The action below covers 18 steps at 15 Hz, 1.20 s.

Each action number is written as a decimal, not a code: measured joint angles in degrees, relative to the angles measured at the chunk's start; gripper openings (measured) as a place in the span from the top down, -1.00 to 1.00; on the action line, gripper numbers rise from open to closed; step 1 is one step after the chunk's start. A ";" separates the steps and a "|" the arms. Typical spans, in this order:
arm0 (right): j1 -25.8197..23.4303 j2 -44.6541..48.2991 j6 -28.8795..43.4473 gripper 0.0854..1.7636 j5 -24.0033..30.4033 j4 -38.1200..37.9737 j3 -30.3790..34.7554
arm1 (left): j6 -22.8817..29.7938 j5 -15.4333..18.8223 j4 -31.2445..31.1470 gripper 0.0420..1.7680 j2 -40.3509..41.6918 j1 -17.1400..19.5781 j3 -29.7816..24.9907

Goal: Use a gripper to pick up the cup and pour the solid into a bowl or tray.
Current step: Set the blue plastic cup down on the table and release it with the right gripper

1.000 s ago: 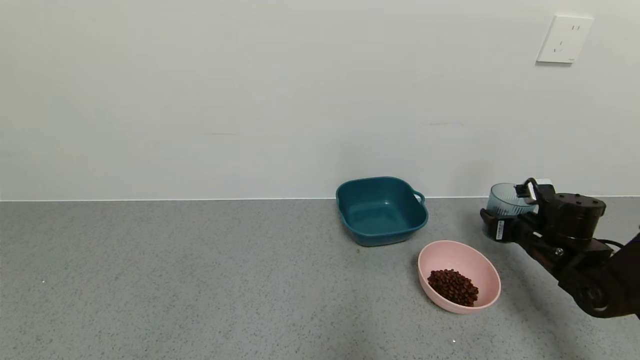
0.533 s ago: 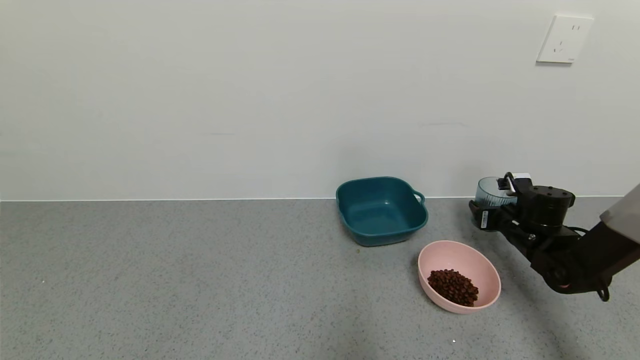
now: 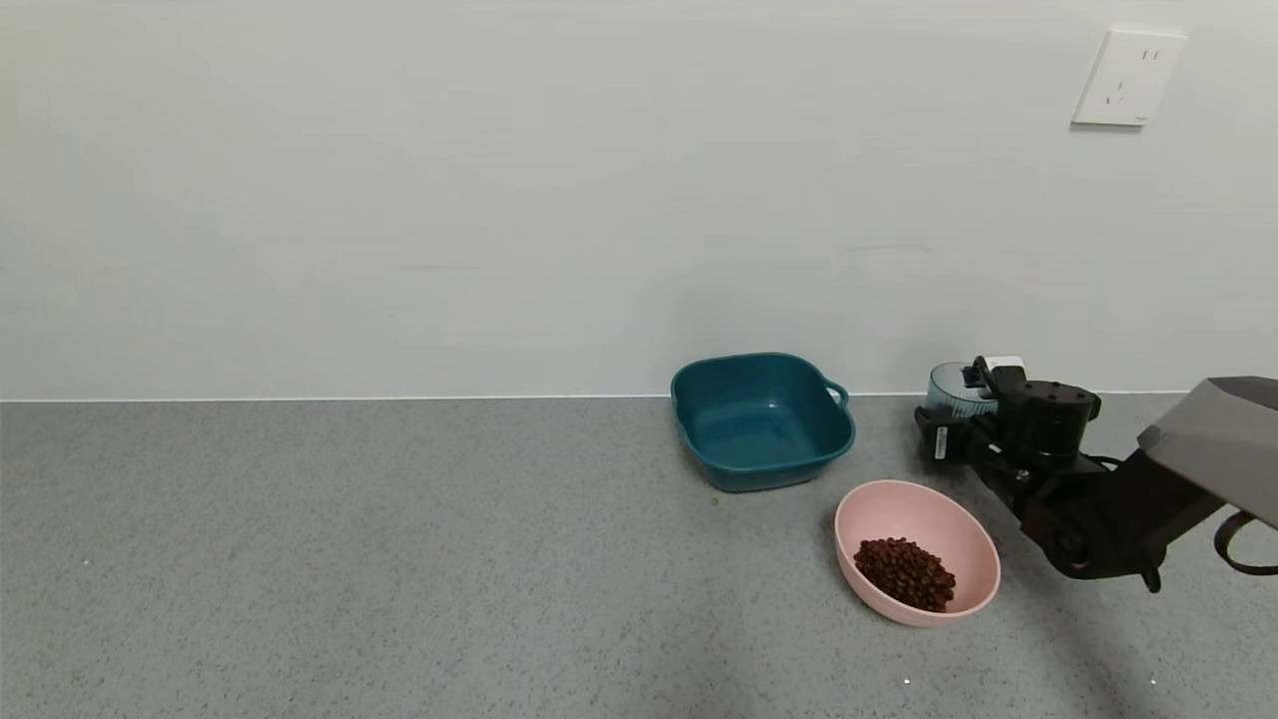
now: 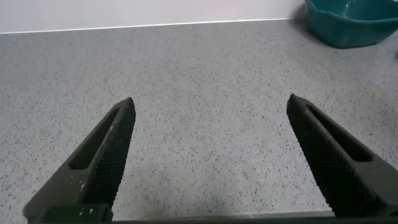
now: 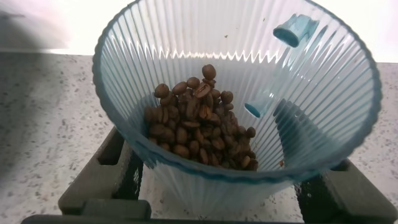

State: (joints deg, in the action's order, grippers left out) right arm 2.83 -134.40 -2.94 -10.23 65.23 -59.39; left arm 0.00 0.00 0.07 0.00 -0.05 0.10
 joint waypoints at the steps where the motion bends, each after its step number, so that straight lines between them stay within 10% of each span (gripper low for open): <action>1: 0.06 -0.66 -0.01 -0.51 -0.13 -0.10 -0.61 | 0.00 0.00 0.02 -0.98 0.00 0.00 0.00; 18: 0.59 -0.28 0.29 -0.86 -0.62 -2.83 -0.94 | 0.00 0.00 0.04 -0.98 0.00 0.00 0.00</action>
State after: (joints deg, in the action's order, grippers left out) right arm 3.41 -134.68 -2.65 -10.85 62.40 -60.33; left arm 0.00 0.00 0.11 0.00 -0.05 0.10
